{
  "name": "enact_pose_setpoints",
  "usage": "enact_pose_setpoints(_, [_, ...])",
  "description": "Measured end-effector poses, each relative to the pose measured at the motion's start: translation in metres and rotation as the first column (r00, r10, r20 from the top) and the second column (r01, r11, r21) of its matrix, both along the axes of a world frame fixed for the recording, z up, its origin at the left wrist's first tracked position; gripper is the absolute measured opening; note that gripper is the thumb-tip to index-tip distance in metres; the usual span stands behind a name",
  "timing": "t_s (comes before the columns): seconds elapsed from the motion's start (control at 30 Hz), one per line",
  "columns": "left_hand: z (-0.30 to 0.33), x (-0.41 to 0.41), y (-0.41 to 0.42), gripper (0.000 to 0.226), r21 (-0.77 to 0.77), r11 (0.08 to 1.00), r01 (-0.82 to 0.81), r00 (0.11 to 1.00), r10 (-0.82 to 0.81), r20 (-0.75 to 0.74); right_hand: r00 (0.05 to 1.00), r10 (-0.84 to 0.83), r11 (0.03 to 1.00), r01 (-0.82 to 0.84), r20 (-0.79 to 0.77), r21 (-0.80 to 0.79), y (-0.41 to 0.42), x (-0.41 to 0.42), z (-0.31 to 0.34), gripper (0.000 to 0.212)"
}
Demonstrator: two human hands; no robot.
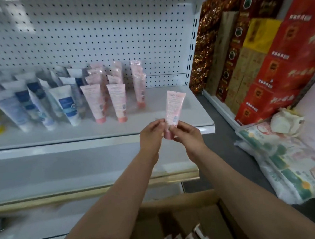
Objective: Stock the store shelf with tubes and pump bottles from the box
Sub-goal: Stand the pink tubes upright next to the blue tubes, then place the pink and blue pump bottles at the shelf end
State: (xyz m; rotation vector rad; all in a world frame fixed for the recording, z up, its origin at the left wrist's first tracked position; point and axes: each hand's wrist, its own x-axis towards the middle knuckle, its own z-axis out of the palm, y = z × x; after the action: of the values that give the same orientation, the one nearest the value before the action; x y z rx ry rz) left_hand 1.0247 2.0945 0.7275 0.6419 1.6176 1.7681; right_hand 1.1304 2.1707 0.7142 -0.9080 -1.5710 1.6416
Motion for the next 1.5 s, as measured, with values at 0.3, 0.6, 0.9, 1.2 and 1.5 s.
enact_pose_setpoints(0.3, [-0.006, -0.069, 0.012, 0.031, -0.017, 0.998, -0.054, 0.999, 0.054, 0.006, 0.997, -0.005, 0.996, -0.001, 0.072, 0.091, 0.037, -0.093, 0.004, 0.026])
enact_pose_setpoints(0.6, [-0.029, -0.098, 0.023, 0.035, -0.137, 0.988, -0.078, 0.993, 0.089, 0.076, 0.976, -0.002, 0.976, -0.046, 0.217, 0.214, 0.064, -0.14, -0.002, 0.034])
enact_pose_setpoints(0.9, [-0.032, -0.087, 0.031, 0.026, -0.166, 0.959, -0.231, 0.973, 0.232, -0.013, 0.966, -0.027, 0.964, -0.042, 0.256, 0.261, 0.064, -0.141, -0.004, 0.038])
enact_pose_setpoints(1.2, [-0.03, -0.032, 0.032, 0.021, -0.141, 0.908, -0.394, 0.916, 0.4, 0.018, 0.963, -0.115, 0.983, 0.076, 0.242, 0.166, 0.056, -0.087, -0.003, 0.037])
enact_pose_setpoints(1.5, [-0.13, 0.089, 0.017, 0.012, -0.281, 0.935, -0.215, 0.962, 0.252, 0.103, 0.956, -0.27, 0.959, 0.278, 0.114, -0.06, -0.004, 0.058, -0.063, 0.013])
